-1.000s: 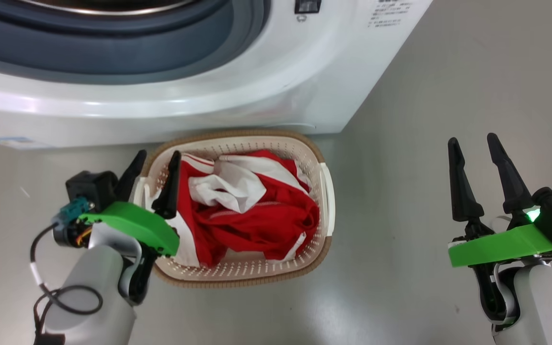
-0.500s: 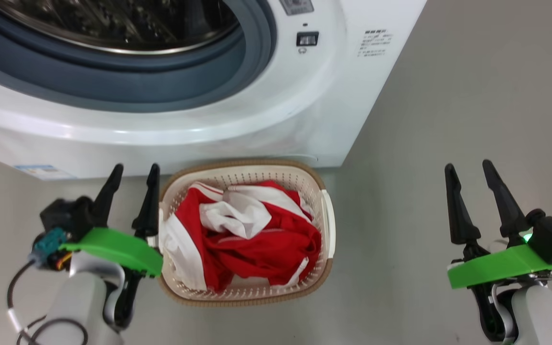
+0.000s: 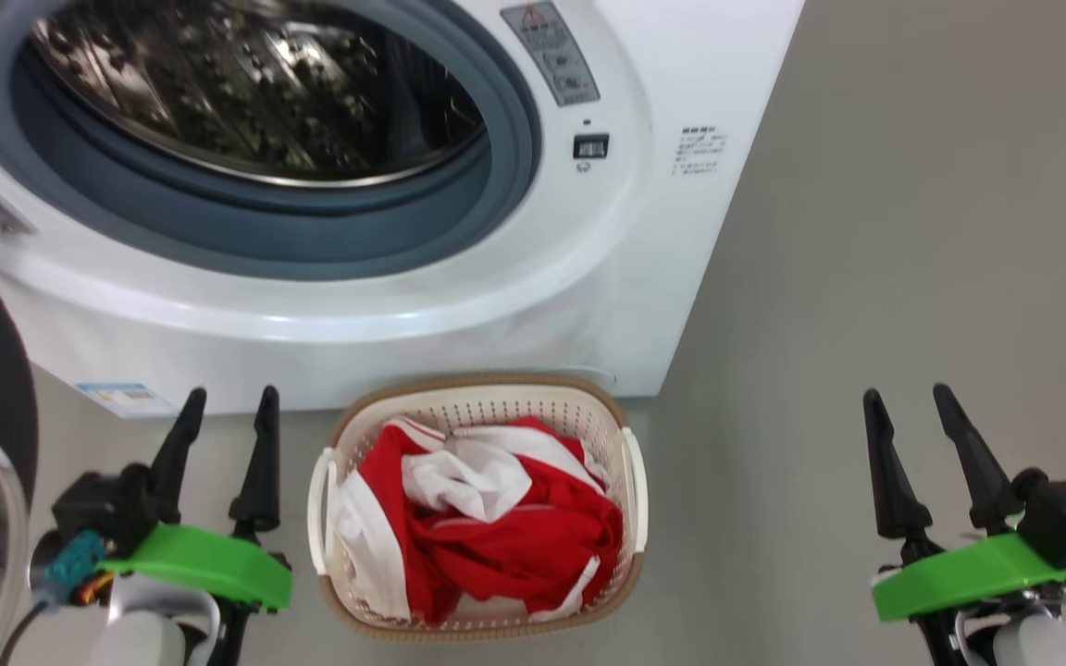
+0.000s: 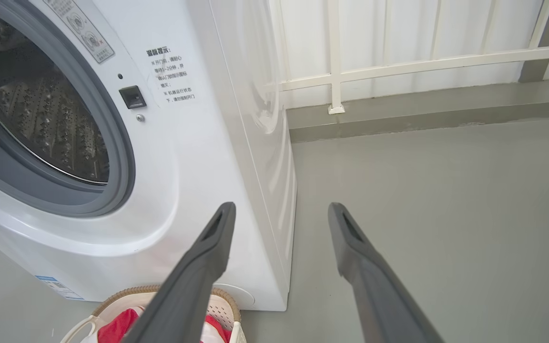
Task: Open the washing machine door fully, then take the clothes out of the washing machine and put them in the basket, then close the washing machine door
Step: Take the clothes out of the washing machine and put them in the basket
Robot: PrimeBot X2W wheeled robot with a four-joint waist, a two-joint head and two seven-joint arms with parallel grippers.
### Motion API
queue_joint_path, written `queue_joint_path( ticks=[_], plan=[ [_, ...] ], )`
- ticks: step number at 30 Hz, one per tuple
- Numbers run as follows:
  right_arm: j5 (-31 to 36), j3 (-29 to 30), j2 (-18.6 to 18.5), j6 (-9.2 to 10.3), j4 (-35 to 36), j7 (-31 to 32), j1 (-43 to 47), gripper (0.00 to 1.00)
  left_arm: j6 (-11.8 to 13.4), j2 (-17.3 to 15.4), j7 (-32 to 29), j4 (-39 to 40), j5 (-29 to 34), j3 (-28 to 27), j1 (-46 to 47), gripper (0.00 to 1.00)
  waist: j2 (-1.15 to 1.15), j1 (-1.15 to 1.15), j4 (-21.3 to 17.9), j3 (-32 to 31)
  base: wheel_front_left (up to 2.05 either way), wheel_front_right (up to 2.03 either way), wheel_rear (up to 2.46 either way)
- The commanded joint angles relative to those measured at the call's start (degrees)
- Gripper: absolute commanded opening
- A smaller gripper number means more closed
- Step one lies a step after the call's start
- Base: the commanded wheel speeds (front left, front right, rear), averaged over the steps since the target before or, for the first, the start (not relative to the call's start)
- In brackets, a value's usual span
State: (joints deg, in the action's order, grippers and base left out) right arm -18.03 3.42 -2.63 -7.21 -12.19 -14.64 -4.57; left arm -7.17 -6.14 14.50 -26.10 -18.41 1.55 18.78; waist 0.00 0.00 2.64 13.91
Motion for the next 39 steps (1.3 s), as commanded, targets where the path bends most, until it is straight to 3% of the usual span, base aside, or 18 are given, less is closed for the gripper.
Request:
queue_joint_path(
  ticks=[1, 21, 39],
  plan=[
    [-0.08, -0.94, -0.25, -0.28, 1.13, -0.36, 0.72, 1.00, -0.32, -1.09, 0.50, 2.30, 0.73, -2.43, -0.95, 1.00, 0.00, 0.00, 0.37, -2.22, 0.00, 0.00, 0.00],
    [-0.49, 0.61, -0.25, -0.28, 2.07, -0.36, 6.61, 1.00, -0.32, -0.04, 0.50, 10.98, 4.59, -8.91, -13.17, 1.00, 0.00, 0.00, 0.23, -6.73, 0.00, 0.00, 0.00],
    [-0.41, 1.26, -0.25, -0.28, 2.08, -0.36, 6.30, 1.00, -0.32, 0.50, 0.50, 11.51, 5.01, -8.71, -12.94, 1.00, 0.00, 0.00, 0.55, -6.03, 0.00, 0.00, 0.00]
  ],
)
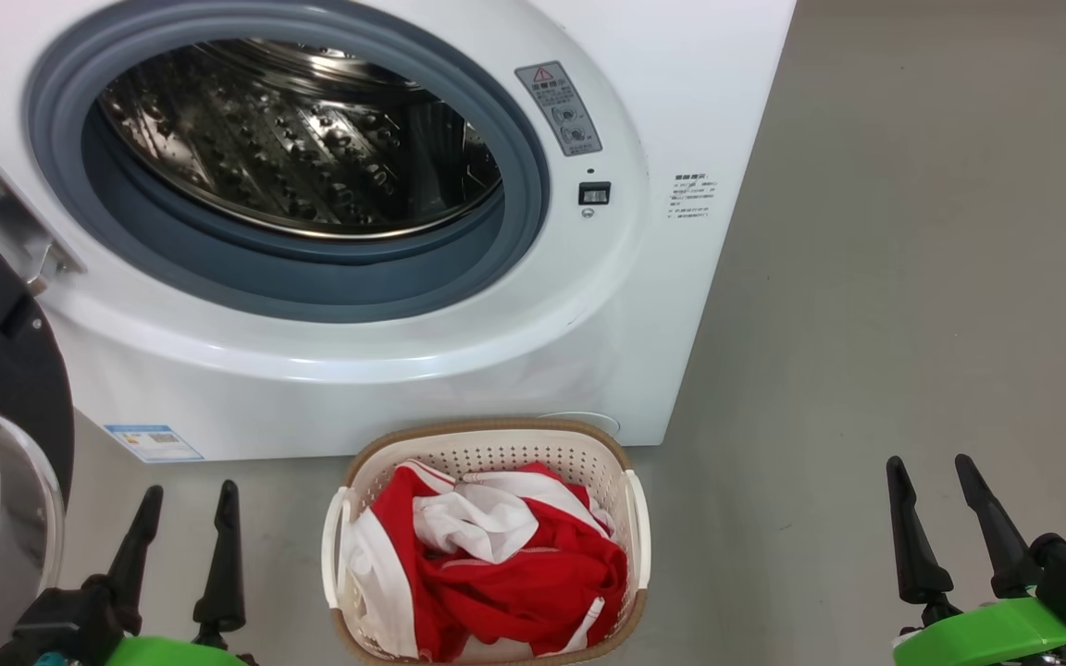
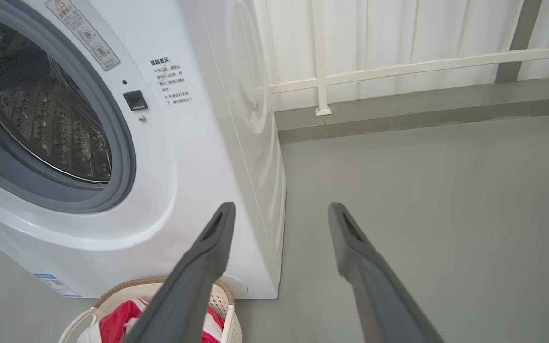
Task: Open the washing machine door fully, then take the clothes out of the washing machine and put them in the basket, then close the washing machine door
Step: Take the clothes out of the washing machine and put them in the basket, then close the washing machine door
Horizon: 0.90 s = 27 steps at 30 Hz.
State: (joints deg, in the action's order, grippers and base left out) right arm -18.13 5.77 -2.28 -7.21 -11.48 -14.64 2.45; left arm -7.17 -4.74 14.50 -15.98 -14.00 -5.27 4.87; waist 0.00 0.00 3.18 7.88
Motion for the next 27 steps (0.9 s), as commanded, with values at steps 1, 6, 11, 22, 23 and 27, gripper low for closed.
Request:
queue_joint_path(
  ticks=[1, 6, 11, 22, 23, 27],
  plan=[
    [-0.33, -1.10, -0.60, -0.28, 1.35, -0.36, -0.74, 1.00, -0.32, -0.89, 0.50, 1.35, 0.59, -1.89, 1.02, 1.00, 0.00, 0.00, 0.00, 0.00, 0.00, 0.00, 0.00],
    [-0.38, -1.15, -0.60, -0.28, 1.40, -0.36, -0.87, 1.00, -0.32, -0.93, 0.50, 1.52, 0.63, -1.74, 1.29, 1.00, 0.00, 0.00, 0.05, 0.21, 0.00, 0.00, 0.00],
    [-0.40, -1.11, -0.60, -0.28, 1.42, -0.36, -1.07, 1.00, -0.32, -0.99, 0.50, 1.69, 0.64, -1.68, 1.55, 1.00, 0.00, 0.00, 0.09, 0.43, -0.07, 0.07, 0.00],
    [-0.27, -1.15, -0.60, -0.28, 1.39, -0.36, -1.10, 1.00, -0.32, -1.06, 0.50, 1.66, 0.75, -1.51, 1.61, 1.00, 0.00, 0.00, 0.30, 0.20, -0.68, 0.68, 0.00],
    [-0.28, -1.16, -0.60, -0.28, 1.37, -0.36, -1.07, 1.00, -0.32, -1.11, 0.50, 1.68, 0.72, -1.47, 1.54, 1.00, 0.00, 0.00, 0.32, 0.11, -0.85, 0.85, 0.00],
    [-0.30, -1.26, -0.60, -0.28, 1.22, -0.36, -0.94, 1.00, -0.32, -1.16, 0.50, 1.97, 0.68, -1.52, 1.16, 1.00, 0.00, 0.00, 0.32, -0.29, -0.85, 0.85, 0.00]
  ],
)
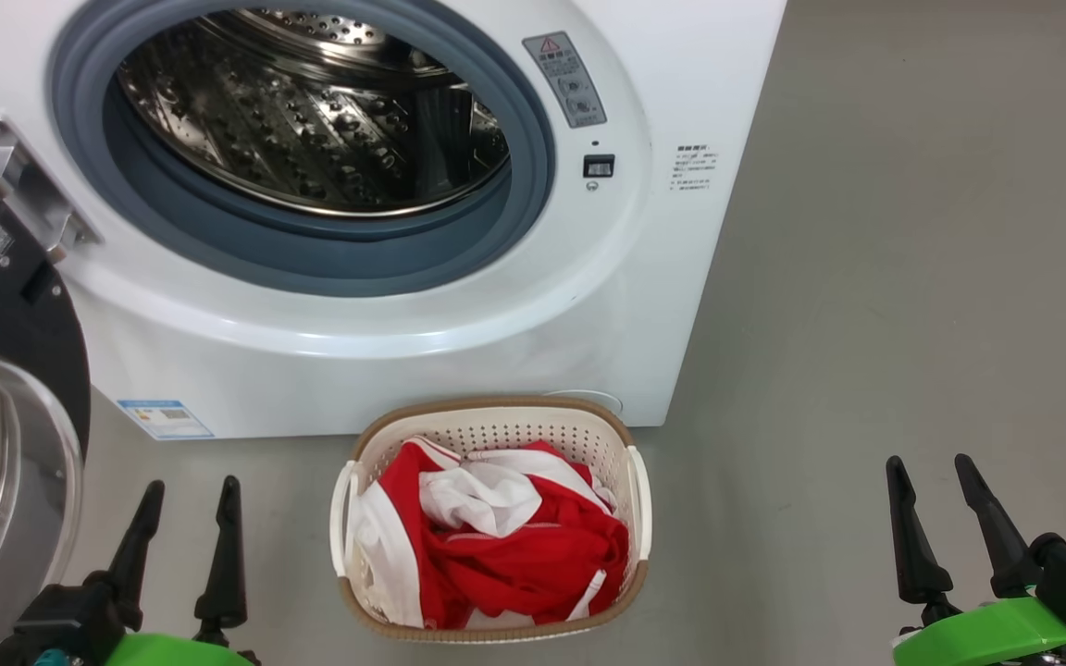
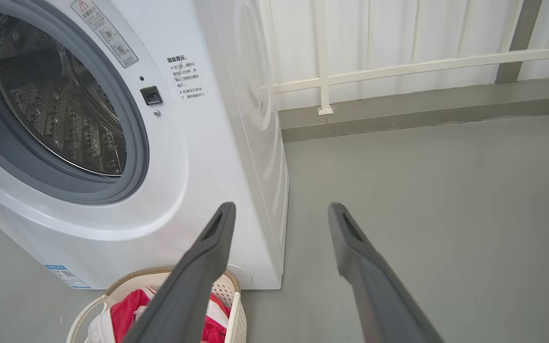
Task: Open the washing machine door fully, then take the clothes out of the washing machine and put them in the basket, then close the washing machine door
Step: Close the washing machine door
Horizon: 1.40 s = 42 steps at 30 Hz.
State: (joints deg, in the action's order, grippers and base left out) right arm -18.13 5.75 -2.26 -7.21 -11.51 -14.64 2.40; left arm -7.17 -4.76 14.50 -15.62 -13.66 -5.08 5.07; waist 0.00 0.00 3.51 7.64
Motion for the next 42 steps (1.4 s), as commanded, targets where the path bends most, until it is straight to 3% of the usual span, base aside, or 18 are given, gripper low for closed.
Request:
queue_joint_path(
  ticks=[1, 15, 33, 42],
  plan=[
    [-0.31, -1.25, -0.62, -0.28, 1.25, -0.36, -0.84, 1.00, -0.32, -1.14, 0.50, 1.68, 0.34, -1.74, 0.87, 1.00, 0.00, 0.00, 0.00, -0.13, -0.88, 0.88, 0.00],
    [-0.35, -1.39, -0.62, -0.28, 1.26, -0.36, -0.26, 1.00, -0.32, -0.94, 0.50, 2.53, 0.13, -1.73, 0.18, 1.00, 0.00, 0.00, 0.00, -0.81, -0.85, 0.85, 0.00],
    [-0.06, -1.47, -0.62, -0.28, 1.60, -0.36, -0.23, 1.00, -0.32, -0.85, 0.50, 2.03, -0.53, -1.00, 0.31, 1.00, 0.00, 0.00, 0.59, -0.59, -0.02, 0.02, 0.00],
    [0.29, -2.02, -0.62, -0.28, 1.48, -0.36, -0.94, 1.00, -0.32, -0.76, 0.50, 1.34, -1.09, -0.69, 0.87, 1.00, 0.00, 0.00, 2.95, -0.03, 0.00, 0.00, 0.00]
  ],
)
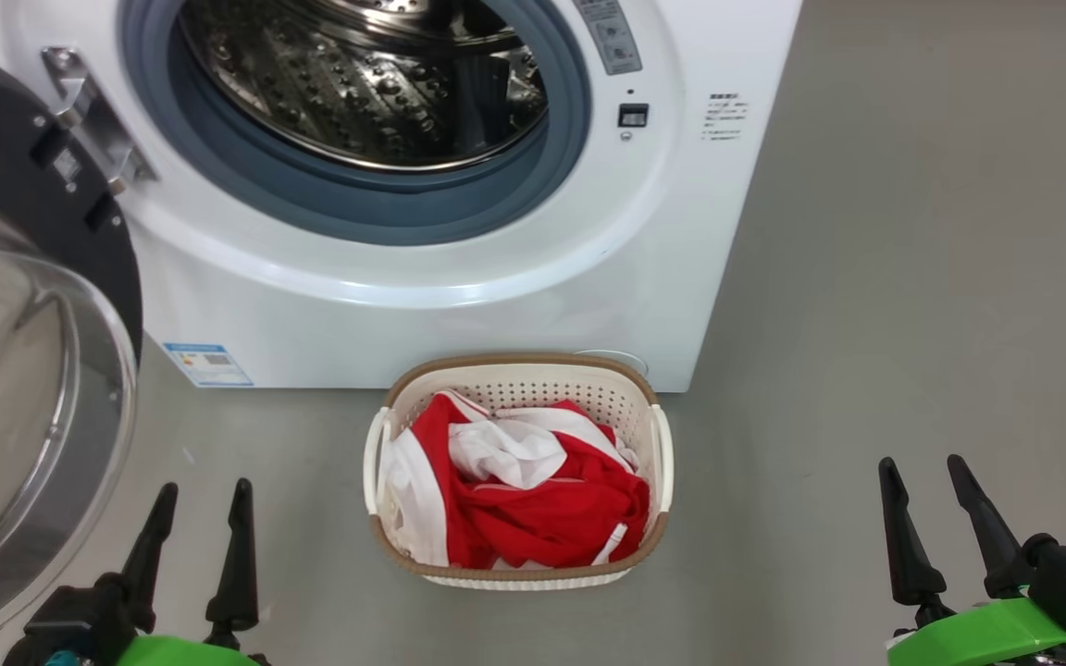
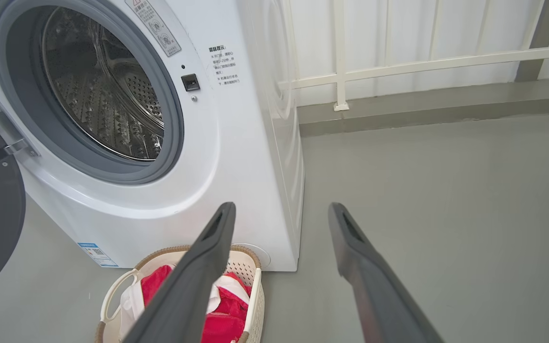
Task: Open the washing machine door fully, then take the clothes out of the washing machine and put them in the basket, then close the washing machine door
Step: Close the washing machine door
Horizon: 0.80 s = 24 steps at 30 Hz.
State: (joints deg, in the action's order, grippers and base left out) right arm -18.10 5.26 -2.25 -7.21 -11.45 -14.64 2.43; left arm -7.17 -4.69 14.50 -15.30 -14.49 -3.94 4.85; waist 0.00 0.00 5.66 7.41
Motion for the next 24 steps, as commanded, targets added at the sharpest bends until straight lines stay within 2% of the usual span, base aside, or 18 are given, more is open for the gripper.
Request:
queue_joint_path(
  ticks=[1, 12, 24],
  plan=[
    [0.34, -1.63, -0.63, -0.28, 1.38, -0.36, -1.05, 1.00, -0.32, -0.70, 0.50, 0.87, -0.33, -1.94, 1.11, 1.00, 0.00, 0.00, 1.26, 0.28, 0.00, 0.00, 0.00],
    [2.76, -3.66, -0.68, -0.28, 0.34, -0.36, -3.46, 1.00, -0.32, 1.11, 0.50, -0.18, -0.75, -3.07, 1.14, 1.00, 0.00, 0.00, 9.24, 1.13, 0.00, 0.00, 0.00],
    [2.93, -5.83, -2.83, -0.28, -1.49, -0.36, -4.95, 1.00, -0.32, 1.78, 0.50, -0.89, -2.55, -1.56, 0.50, 1.00, 0.00, 0.00, 19.26, 0.23, 0.00, 0.00, 0.00]
  ],
)
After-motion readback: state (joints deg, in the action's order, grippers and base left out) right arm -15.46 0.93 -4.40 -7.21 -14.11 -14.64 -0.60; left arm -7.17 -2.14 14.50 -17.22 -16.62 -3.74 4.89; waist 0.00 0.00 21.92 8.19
